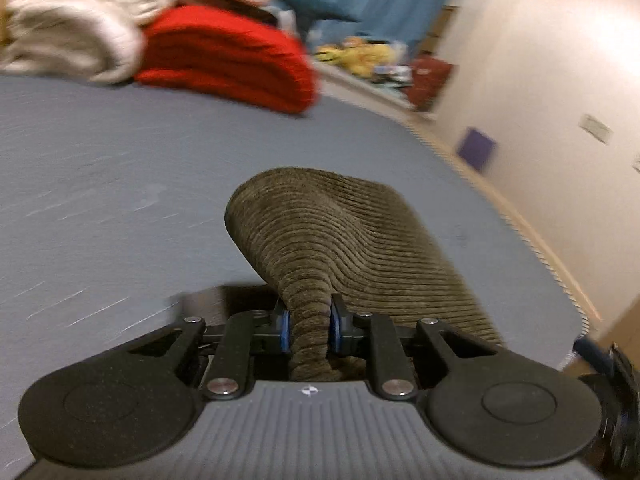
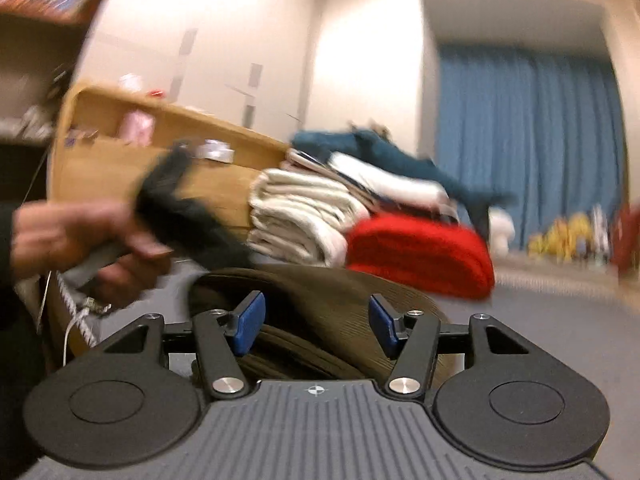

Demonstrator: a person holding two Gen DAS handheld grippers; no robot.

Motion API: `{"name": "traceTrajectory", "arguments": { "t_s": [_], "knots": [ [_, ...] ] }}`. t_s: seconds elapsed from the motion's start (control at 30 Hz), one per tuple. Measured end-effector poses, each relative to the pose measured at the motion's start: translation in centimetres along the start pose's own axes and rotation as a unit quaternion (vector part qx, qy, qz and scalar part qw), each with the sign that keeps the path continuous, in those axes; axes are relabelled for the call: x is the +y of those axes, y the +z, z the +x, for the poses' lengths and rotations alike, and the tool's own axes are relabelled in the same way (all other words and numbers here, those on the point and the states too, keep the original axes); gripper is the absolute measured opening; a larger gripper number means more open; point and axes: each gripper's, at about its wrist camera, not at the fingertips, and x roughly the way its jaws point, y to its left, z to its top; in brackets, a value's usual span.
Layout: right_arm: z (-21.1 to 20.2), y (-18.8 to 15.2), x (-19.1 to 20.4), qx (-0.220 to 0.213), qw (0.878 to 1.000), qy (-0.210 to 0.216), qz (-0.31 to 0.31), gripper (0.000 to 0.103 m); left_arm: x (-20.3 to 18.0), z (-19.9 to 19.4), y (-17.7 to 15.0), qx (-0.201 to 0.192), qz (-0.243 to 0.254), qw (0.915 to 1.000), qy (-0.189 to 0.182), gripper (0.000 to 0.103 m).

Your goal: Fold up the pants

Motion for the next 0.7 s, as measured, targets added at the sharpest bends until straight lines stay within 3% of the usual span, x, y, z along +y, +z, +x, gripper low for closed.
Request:
{"name": "traceTrajectory", "arguments": {
  "t_s": [0.1, 0.13, 0.17, 0.23, 0.3, 0.37, 0.5, 0.63, 0.7],
  "knots": [
    [1.8, 0.4, -4.2, 0.05, 0.994, -0.021, 0.091, 0.064, 3.4, -0.8, -0.9, 0.015, -0.046, 0.9978, 0.046, 0.045],
    [2.5, 0.5, -5.5, 0.066, 0.991, -0.026, 0.114, 0.067, 4.3, -1.0, -1.0, 0.012, -0.065, 0.9962, 0.057, 0.06],
    [3.3, 0.4, -6.9, 0.086, 0.986, -0.033, 0.136, 0.07, 5.3, -1.4, -0.8, 0.007, -0.082, 0.9952, 0.054, 0.075],
    [4.9, 0.0, -8.7, 0.122, 0.978, -0.046, 0.164, 0.076, 6.5, -1.7, -0.7, 0.001, -0.116, 0.9926, 0.036, 0.089],
    [7.5, -0.4, -10.5, 0.17, 0.961, -0.036, 0.214, 0.082, 7.1, -0.7, -0.3, 0.012, -0.141, 0.9898, 0.013, 0.089],
    [10.3, -1.1, -12.0, 0.225, 0.935, -0.009, 0.272, 0.086, 7.5, 0.6, -0.5, 0.031, -0.153, 0.9878, 0.004, 0.098],
    [14.4, -4.3, -12.9, 0.31, 0.89, 0.023, 0.334, 0.088, 8.5, 3.4, -1.8, 0.067, -0.167, 0.9837, -0.001, 0.099],
    [16.4, -7.6, -13.2, 0.338, 0.857, 0.057, 0.385, 0.093, 9.6, 6.6, -3.0, 0.095, -0.195, 0.9758, -0.03, 0.099],
    [16.6, -9.6, -13.7, 0.339, 0.827, 0.076, 0.442, 0.092, 9.7, 8.1, -3.0, 0.105, -0.195, 0.9744, -0.036, 0.099]
  ]
}}
